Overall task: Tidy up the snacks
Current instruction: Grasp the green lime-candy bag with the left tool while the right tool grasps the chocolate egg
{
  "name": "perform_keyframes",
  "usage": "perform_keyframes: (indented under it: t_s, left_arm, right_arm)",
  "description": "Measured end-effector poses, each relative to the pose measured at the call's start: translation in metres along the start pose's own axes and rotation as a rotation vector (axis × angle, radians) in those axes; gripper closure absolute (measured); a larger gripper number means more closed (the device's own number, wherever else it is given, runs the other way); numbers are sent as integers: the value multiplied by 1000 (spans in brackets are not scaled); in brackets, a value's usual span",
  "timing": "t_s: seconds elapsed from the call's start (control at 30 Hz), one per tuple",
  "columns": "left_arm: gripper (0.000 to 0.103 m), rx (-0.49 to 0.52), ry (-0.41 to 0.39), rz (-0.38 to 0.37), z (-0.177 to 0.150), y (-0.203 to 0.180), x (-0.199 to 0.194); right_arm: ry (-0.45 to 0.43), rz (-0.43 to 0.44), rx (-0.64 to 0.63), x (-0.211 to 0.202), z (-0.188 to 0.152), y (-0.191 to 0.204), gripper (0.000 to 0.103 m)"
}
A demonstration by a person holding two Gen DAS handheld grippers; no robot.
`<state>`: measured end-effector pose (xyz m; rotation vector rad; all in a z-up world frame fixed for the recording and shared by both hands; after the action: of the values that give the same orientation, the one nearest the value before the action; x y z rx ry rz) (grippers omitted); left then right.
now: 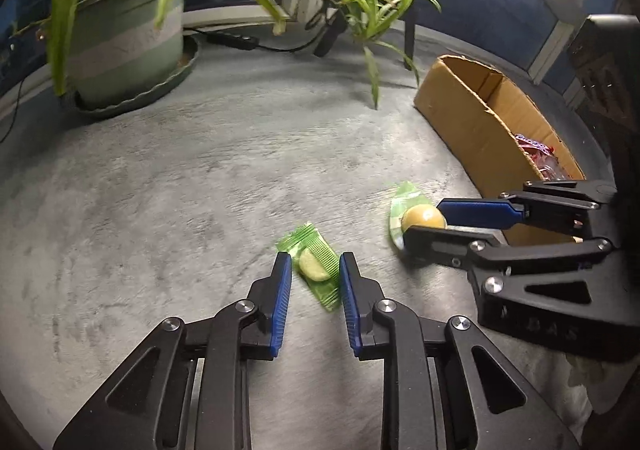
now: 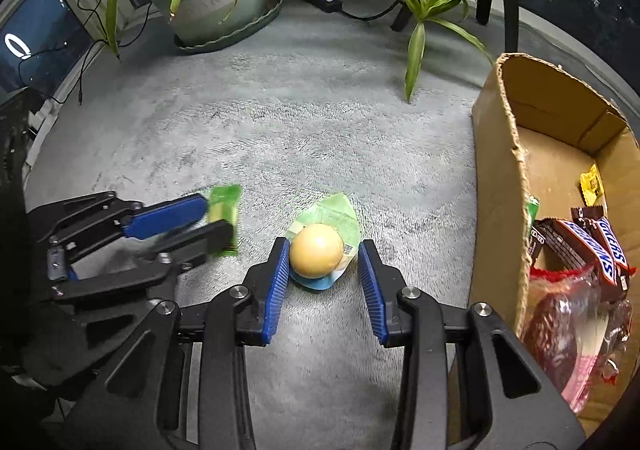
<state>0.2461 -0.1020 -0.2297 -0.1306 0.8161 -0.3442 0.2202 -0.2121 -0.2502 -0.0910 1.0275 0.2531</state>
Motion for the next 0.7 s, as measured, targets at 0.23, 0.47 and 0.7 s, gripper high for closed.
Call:
perform_keyframes:
  t_s: [0.23,0.47,0.7]
  left_arm:
    - [75,133,15,-20,3,-14,8]
    - [79,256,18,-4,1,-19,11]
    - [82,232,18,-3,2,-7,9]
  right_arm:
    - [-5,-1,-14,-3,-1,-1,66]
    - [6,-5,-37,2,0,1,66]
    - [18,-10,-63,8,-1,4,66]
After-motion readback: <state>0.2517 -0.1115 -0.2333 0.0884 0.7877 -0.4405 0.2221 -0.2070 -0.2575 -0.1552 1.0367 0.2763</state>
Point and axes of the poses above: each gripper's, at about its wrist camera, not at the fingertips, and x roughly the way its jaws point, y to its left, z to its top, the point moved 6 cm from there along x, roughly the way its jaws point, and after that the axes turned 13 degrees about -y, right-handed, at the moved point
